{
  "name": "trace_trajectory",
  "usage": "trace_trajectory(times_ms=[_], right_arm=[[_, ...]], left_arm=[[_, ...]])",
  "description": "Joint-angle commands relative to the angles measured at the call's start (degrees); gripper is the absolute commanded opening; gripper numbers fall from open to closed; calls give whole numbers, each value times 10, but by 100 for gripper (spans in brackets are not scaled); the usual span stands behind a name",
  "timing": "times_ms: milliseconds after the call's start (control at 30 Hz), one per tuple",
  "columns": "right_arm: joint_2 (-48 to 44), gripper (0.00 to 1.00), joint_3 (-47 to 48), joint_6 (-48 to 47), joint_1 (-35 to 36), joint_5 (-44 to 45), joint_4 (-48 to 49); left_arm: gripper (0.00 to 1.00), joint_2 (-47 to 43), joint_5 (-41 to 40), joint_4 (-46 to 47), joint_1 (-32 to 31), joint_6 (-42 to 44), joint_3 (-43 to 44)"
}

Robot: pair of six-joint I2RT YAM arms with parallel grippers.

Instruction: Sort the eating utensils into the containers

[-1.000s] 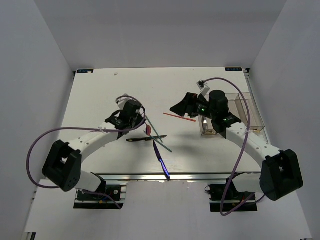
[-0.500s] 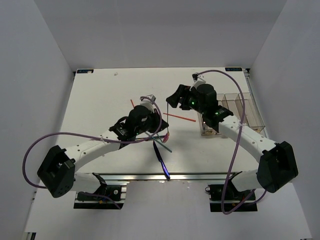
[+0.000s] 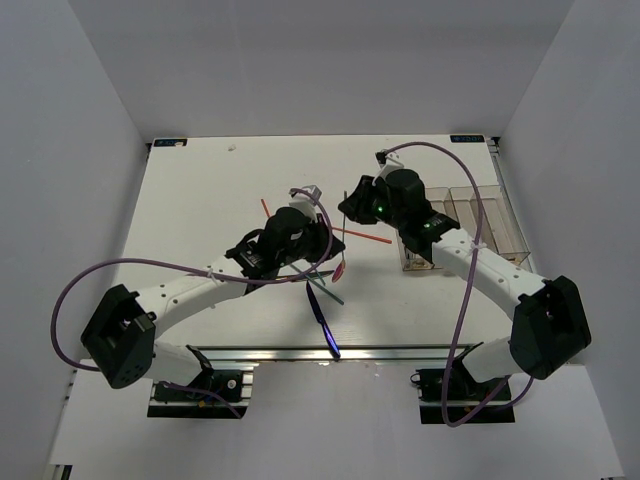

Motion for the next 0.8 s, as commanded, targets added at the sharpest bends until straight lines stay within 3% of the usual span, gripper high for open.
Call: trace_trajectory(times_ms=[0,67,167,200,300,433,467,667,767], right_arm=[[-21,26,-12,2,6,-50,29],[-17,25,-7,-5,5,-62,27],[-3,14,3,-16,5,-93,21],[0,0,5,-18,5,-97,20],[-1,0,7,-34,5,-75,17],[-9,0,45,-111,-22,-15,-25],[-9,0,64,-154,-35,4,-30],[5,0,105,-297,-154,27,-105],[19,0,96,-364,-203,106,-95]], left_arm=[[0,3,-7,13,-3,11,29],[0,6,-11,14,-3,9,30],[0,6,-18,18,-2,8,33],[0,6,-17,18,-3,8,36],[0,7,-17,14,-2,5,43],[63,11,-64,-43,-3,3,59],[97,1,-75,-55,-3,3,59],[98,-37,-194,-224,-2,6,76],[98,-69,-208,-296,-3,28,78]])
